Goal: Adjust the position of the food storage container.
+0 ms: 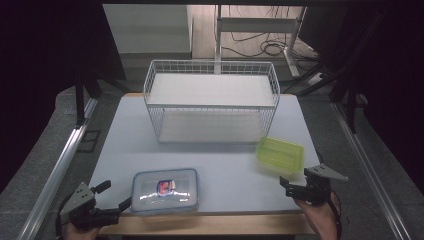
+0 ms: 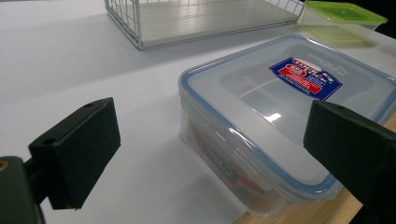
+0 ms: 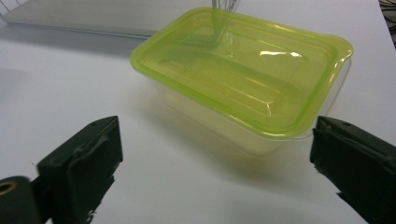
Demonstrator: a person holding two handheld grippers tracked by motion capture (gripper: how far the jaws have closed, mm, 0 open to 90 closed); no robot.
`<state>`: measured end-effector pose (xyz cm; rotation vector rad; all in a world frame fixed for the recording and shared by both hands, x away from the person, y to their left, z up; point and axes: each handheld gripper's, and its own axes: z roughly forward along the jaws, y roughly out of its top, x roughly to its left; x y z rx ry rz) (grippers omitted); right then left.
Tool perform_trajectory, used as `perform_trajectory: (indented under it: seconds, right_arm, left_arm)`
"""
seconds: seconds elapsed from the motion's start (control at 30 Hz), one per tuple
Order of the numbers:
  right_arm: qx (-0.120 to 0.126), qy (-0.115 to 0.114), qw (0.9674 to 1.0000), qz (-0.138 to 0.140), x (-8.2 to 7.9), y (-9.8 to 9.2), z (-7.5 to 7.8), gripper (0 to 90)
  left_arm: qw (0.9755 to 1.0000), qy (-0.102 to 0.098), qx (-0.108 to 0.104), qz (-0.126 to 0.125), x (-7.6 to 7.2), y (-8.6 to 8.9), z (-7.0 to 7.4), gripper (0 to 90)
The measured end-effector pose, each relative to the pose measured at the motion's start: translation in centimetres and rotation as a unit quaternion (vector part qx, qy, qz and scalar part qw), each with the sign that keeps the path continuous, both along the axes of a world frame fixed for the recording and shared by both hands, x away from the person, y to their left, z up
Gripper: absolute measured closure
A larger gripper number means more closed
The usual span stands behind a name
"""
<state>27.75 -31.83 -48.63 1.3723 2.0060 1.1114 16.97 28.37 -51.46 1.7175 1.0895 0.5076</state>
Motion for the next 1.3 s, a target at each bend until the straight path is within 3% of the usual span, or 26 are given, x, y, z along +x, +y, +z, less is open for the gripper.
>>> perform_trajectory:
  seconds: [0.2,0.33,0.37,0.4,0.43,0.47,0.57,0.6,0.63,0.67,0.7,0.73,0.8,0.87,0.9,0.93,1.0,1.13,1.17,1.2,1.3]
  right_arm:
    - [-0.004,-0.002,0.9999,0.01,-0.1,0.2,0.3,12.8]
    - [-0.003,-0.009,0.9997,0.023,-0.4,0.4,0.8,23.3]
    - [0.0,-0.009,0.9996,0.028,-0.4,0.6,0.9,28.8]
    - [0.0,-0.009,0.9996,0.028,-0.4,0.6,0.9,28.8]
    - [0.002,-0.009,0.9994,0.034,-0.4,0.7,1.0,32.6]
    - [-0.002,-0.001,0.9987,0.051,-0.3,1.1,1.4,46.5]
    - [-0.006,0.006,0.9972,0.075,0.5,2.0,1.8,64.6]
    - [-0.006,0.006,0.9972,0.075,0.5,2.0,1.8,64.6]
    - [-0.02,0.009,0.9963,0.083,1.2,2.8,1.8,75.0]
    - [-0.02,0.009,0.9963,0.083,1.2,2.8,1.8,75.0]
    - [-0.023,0.017,0.9954,0.091,2.0,3.6,1.8,83.5]
    - [-0.023,0.019,0.9949,0.096,2.4,4.1,1.8,85.9]
    - [-0.025,0.022,0.9943,0.101,2.9,4.6,1.9,87.4]
    - [-0.035,0.019,0.9929,0.112,4.5,6.6,1.9,88.3]
    - [-0.035,0.019,0.9929,0.112,4.5,6.6,1.9,88.3]
    - [-0.043,0.02,0.9922,0.115,5.6,8.1,1.8,88.1]
    - [-0.045,0.02,0.9919,0.117,6.2,8.8,1.7,88.1]
    - [-0.072,0.042,0.989,0.122,8.8,11.8,0.7,88.3]
    - [-0.072,0.042,0.989,0.122,8.8,11.8,0.7,88.3]
    - [-0.092,0.05,0.9876,0.117,9.5,12.4,0.1,88.8]
    - [-0.103,0.06,0.9866,0.111,9.7,12.2,-0.4,88.8]
  left_arm:
    - [1.0,0.002,0.009,0.002,0.1,0.0,-0.1,2.1]
    - [0.9999,0.006,-0.011,-0.004,0.2,0.3,-0.3,1.7]
    - [0.9999,0.006,-0.012,0.003,0.2,0.5,-0.3,2.2]
    - [0.9999,0.006,-0.012,0.003,0.2,0.5,-0.3,2.4]
    - [1.0,0.004,-0.008,0.005,0.2,0.5,-0.3,2.4]
    - [1.0,0.002,-0.005,0.006,0.1,0.5,-0.3,2.7]
    - [1.0,0.0,-0.002,0.008,0.1,0.4,-0.2,3.0]
    - [1.0,-0.002,-0.001,0.008,0.1,0.4,-0.2,3.0]
    - [1.0,-0.005,0.001,0.008,0.0,0.3,-0.1,3.5]
    - [1.0,-0.005,0.001,0.008,0.0,0.3,-0.1,3.9]
    - [0.9999,-0.007,0.005,0.009,0.0,0.2,-0.1,4.4]
    - [0.9999,-0.007,0.005,0.009,0.0,0.2,-0.1,4.5]
    - [0.9999,-0.006,0.005,0.012,0.0,0.3,-0.1,5.1]
    - [0.9998,-0.004,0.004,0.018,0.1,0.3,-0.1,5.5]
    - [0.9998,-0.004,0.004,0.018,0.1,0.3,-0.1,5.7]
    - [0.9997,-0.006,0.003,0.023,0.0,0.4,-0.1,7.0]
    - [0.9997,-0.006,0.003,0.025,0.0,0.4,-0.1,7.5]
    - [0.9997,-0.005,0.0,0.026,0.0,0.4,-0.1,7.7]
    - [0.9997,-0.005,0.001,0.025,0.0,0.4,-0.1,7.7]
    - [0.9997,-0.005,0.002,0.024,0.0,0.4,0.0,7.7]
    - [0.9998,-0.005,0.004,0.02,-0.1,0.3,0.0,8.9]
